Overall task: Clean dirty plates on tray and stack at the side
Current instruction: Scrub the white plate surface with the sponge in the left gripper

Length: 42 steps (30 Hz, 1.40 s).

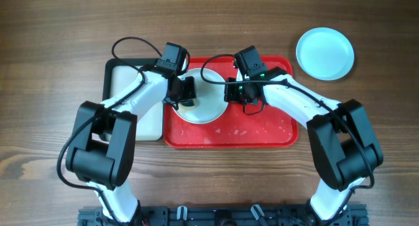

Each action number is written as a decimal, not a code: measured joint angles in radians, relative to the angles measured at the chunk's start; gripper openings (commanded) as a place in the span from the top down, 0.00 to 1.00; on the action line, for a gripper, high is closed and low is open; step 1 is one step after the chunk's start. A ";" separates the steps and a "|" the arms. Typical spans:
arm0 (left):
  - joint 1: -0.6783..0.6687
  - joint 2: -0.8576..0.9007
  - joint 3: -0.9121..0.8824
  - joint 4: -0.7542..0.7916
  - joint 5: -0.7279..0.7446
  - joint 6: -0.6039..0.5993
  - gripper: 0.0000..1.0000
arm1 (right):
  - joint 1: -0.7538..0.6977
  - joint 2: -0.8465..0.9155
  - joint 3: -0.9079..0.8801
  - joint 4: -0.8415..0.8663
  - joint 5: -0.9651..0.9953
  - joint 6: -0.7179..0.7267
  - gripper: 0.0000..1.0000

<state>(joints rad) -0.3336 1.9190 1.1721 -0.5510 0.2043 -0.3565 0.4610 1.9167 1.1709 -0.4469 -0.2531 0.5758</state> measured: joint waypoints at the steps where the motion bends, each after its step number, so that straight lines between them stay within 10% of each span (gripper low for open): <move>1: 0.000 0.002 0.000 0.005 0.020 0.000 0.96 | 0.000 0.000 0.000 0.000 0.000 0.000 0.96; 14: -0.011 -0.033 0.000 -0.040 0.181 0.091 0.96 | 0.000 0.000 0.000 0.003 0.000 -0.002 0.96; 23: -0.014 -0.222 0.015 -0.100 -0.039 0.090 0.96 | 0.000 0.000 0.000 0.007 0.000 -0.005 0.96; 42: -0.014 -0.032 0.015 -0.013 -0.130 -0.023 0.96 | 0.001 0.000 0.000 0.014 0.000 -0.010 0.96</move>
<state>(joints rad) -0.3477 1.8870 1.1870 -0.5636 0.0738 -0.3798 0.4622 1.9167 1.1709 -0.4324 -0.2535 0.5659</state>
